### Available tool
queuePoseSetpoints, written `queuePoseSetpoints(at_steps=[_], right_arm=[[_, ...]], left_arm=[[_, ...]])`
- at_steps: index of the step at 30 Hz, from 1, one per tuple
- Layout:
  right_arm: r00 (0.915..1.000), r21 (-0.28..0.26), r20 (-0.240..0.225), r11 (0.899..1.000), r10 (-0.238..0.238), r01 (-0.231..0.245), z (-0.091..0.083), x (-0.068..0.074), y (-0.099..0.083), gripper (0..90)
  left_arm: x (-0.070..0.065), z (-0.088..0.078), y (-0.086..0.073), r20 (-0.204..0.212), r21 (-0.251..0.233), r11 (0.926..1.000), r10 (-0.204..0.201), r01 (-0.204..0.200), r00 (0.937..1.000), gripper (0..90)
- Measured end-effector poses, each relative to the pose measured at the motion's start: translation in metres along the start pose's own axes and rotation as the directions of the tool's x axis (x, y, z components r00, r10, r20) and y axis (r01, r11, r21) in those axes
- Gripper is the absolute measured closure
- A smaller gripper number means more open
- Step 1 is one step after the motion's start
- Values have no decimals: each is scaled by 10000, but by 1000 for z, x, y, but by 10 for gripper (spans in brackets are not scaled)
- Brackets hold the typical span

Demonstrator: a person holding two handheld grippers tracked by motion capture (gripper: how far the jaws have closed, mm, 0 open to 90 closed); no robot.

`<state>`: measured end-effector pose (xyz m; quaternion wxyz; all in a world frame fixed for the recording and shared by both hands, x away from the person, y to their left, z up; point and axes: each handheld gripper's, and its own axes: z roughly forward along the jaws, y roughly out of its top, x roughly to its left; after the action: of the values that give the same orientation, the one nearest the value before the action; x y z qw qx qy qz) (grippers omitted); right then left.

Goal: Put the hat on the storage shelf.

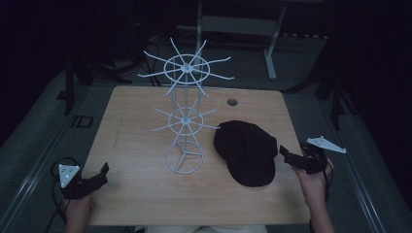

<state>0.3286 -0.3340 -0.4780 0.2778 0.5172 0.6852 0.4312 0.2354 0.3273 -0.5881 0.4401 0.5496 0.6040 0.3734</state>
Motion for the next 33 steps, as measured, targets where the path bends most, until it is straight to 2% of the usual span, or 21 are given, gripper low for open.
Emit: queuePoseSetpoints(at_steps=[3, 4, 7, 9, 15, 16, 24, 29, 33], right_arm=[[9997, -1, -224, 9999, -111, 111, 4, 7, 6, 136], [9987, -41, -420, 9996, -282, 280, 9, 15, 13, 142], [9961, -119, -714, 9987, -509, 502, 15, 27, 21, 158], [9946, -148, -771, 9975, -693, 684, 20, 34, 25, 159], [9905, -92, -1178, 9975, -713, 707, 34, 50, 33, 203], [9882, 7, -1353, 9974, -715, 723, 41, 56, 35, 203], [9845, 367, -1461, 9940, -969, 1033, 66, 76, 42, 199], [9855, 765, -1393, 9912, -966, 1080, 87, 78, 48, 200], [9851, 1200, -1275, 9841, -1155, 1309, 102, 81, 50, 201]], left_arm=[[0, 0, 0, 6, -8, 10000, -3, 3, 10000, 14], [0, 0, 0, 7, -6, 10000, -6, 6, 10000, 15], [0, 0, 0, 21, -5, 10000, -3, 3, 10000, 14], [0, 0, 0, 23, -5, 10000, 4, -4, 10000, 14], [0, 0, 0, 41, -1, 10000, 1, -1, 10000, 14], [0, 0, 0, 44, -4, 10000, 1, -1, 10000, 14], [1, 0, 0, 59, -18, 10000, -11, 11, 10000, 14], [1, 0, 0, 65, -9, 10000, -12, 12, 10000, 14], [1, 0, 0, 63, -15, 10000, -18, 18, 10000, 14]])
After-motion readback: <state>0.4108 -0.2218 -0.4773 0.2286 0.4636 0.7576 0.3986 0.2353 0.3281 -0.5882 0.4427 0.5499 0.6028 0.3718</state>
